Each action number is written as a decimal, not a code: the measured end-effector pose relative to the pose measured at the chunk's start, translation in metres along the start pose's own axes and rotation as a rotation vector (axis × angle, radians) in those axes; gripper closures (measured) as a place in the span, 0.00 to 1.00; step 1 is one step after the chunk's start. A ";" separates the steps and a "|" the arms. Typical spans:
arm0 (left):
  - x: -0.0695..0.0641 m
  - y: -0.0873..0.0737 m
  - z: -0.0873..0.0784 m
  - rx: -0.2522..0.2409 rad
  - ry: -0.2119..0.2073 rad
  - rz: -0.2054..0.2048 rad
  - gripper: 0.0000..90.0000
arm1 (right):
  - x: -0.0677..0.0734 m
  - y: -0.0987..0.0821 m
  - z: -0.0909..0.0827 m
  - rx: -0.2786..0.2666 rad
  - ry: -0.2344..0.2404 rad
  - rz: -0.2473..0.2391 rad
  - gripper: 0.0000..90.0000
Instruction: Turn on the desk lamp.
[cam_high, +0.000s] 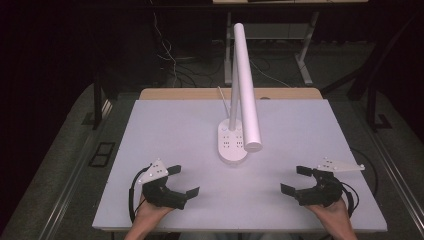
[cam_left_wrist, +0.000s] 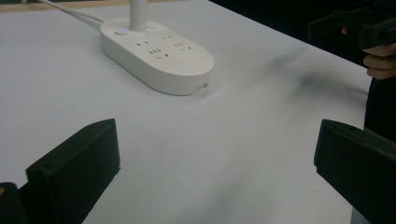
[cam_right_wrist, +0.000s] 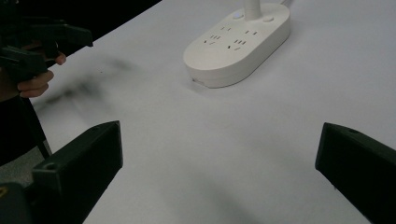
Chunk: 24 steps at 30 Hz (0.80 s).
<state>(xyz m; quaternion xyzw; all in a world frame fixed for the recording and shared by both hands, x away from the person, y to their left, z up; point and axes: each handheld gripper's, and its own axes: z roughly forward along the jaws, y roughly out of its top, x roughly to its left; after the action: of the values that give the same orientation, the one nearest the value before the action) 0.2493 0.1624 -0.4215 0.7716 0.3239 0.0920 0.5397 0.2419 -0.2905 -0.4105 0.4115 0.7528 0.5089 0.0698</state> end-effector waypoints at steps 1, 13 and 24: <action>0.000 0.000 0.000 -0.001 0.001 0.000 0.00 | 0.000 0.000 0.000 0.007 -0.002 -0.002 0.01; -0.001 -0.001 0.000 0.003 0.003 -0.004 0.00 | 0.000 0.000 0.000 0.026 -0.002 0.001 0.01; -0.001 -0.001 -0.001 0.001 0.005 -0.009 0.00 | 0.000 0.000 0.000 0.038 0.006 0.008 0.01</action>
<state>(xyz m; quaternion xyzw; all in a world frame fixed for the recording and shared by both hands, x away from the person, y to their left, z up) 0.2482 0.1627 -0.4220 0.7700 0.3289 0.0914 0.5390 0.2417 -0.2903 -0.4101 0.4142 0.7609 0.4961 0.0577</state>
